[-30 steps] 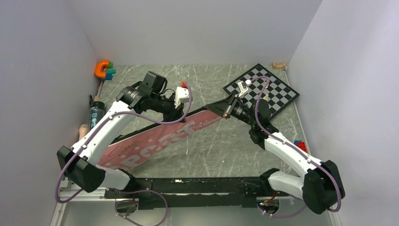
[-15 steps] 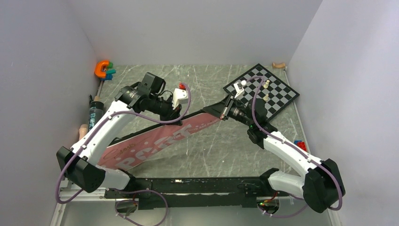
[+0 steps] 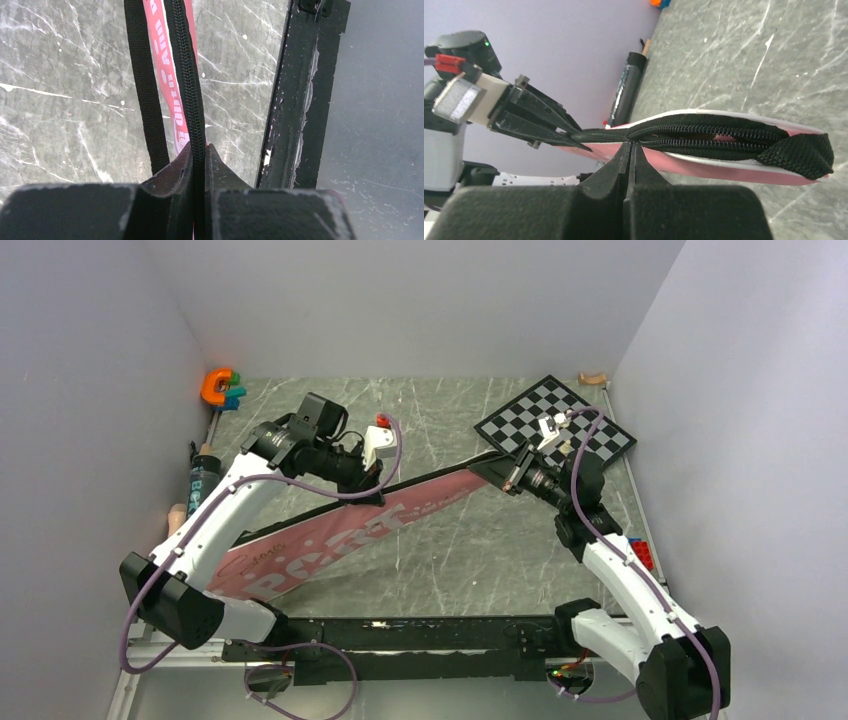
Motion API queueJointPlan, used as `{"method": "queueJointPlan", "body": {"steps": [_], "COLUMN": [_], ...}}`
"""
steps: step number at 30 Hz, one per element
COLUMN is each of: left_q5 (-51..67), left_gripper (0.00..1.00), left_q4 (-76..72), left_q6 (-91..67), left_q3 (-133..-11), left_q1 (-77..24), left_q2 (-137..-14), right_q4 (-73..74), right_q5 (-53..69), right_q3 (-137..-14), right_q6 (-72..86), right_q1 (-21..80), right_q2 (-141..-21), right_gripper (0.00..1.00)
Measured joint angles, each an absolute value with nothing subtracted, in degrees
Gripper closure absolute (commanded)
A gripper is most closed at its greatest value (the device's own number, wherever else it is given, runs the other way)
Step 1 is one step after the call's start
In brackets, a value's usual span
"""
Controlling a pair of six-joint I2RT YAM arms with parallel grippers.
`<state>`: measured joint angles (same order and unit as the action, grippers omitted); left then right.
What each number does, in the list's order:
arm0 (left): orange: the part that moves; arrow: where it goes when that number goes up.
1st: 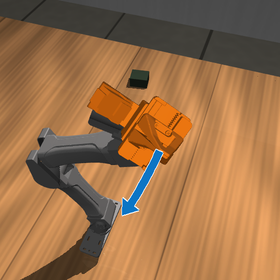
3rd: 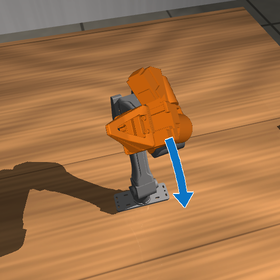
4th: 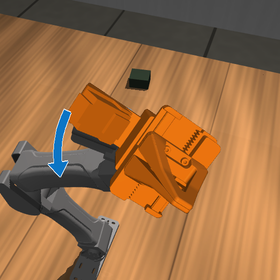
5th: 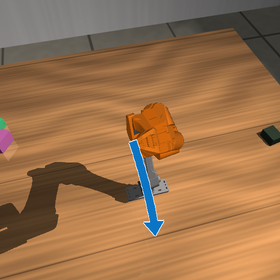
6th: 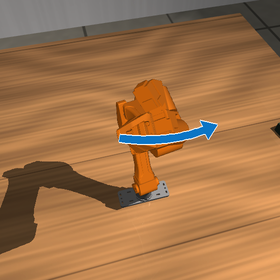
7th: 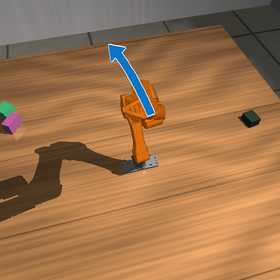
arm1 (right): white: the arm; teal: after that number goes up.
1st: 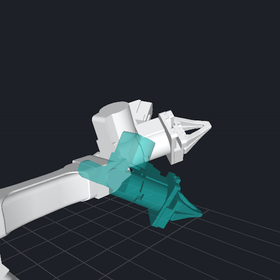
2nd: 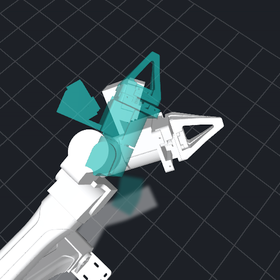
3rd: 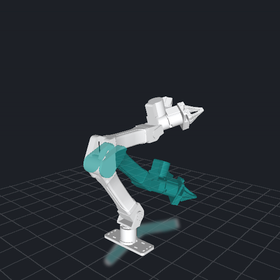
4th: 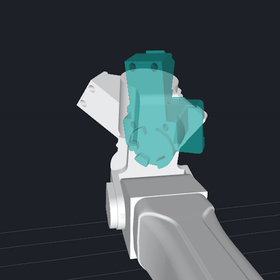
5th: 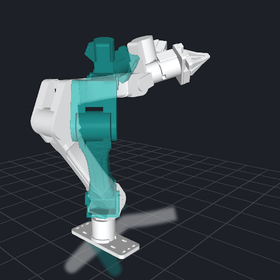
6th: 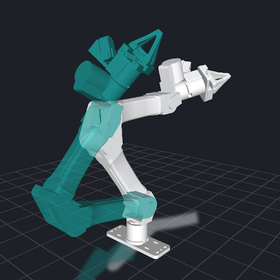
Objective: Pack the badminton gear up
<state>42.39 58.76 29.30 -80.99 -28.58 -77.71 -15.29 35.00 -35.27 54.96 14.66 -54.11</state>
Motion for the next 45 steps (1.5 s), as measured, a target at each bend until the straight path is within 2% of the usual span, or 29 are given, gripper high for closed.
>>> {"method": "queueJointPlan", "body": {"steps": [7,15,19,22,32,34,37,41,45], "left_q5": [42.41,42.46,42.63,42.63,43.11,43.31,43.46,43.86,43.86], "left_gripper": [0.97,0.97,0.98,0.98,0.98,0.98,0.97,0.97,0.97], "left_q4": [59.64,59.44,59.4,59.48,59.44,59.4,59.42,59.92,60.58], "left_q6": [29.32,29.32,29.32,29.34,29.34,29.34,29.34,29.3,29.34], "left_q3": [-80.99,-80.99,-80.99,-80.99,-80.99,-80.99,-81.01,-81.34,-84.64], "left_q1": [-28.36,-28.23,-28.21,-28.21,-28.21,-28.23,-28.21,-28.29,-30.24], "left_q2": [-77.71,-77.69,-77.69,-77.69,-77.49,-77.47,-77.47,-77.52,-79.48], "right_q4": [-6.83,1.02,3.57,4.75,12.51,14.2,16.27,20.47,28.03], "right_q5": [36.93,41.19,43.9,44.97,43.31,43.35,43.05,38.19,29.95], "right_q3": [-36.93,-41.43,-42.19,-42.19,-42.04,-41.91,-41.56,-41.74,-44.45], "right_q6": [50.46,47.72,47.11,46.72,43.79,43.38,42.5,40.1,37.6], "right_q1": [13.17,1.83,-1.17,-1.96,-6.9,-7.38,-7.9,-8.73,-9.15], "right_q2": [-52.69,-52.27,-52.77,-52.77,-50.41,-50.11,-49.87,-49.23,-46.74], "right_gripper": [1.0,1.0,0.95,1.0,1.0,0.89,0.79,0.58,0.49]}}
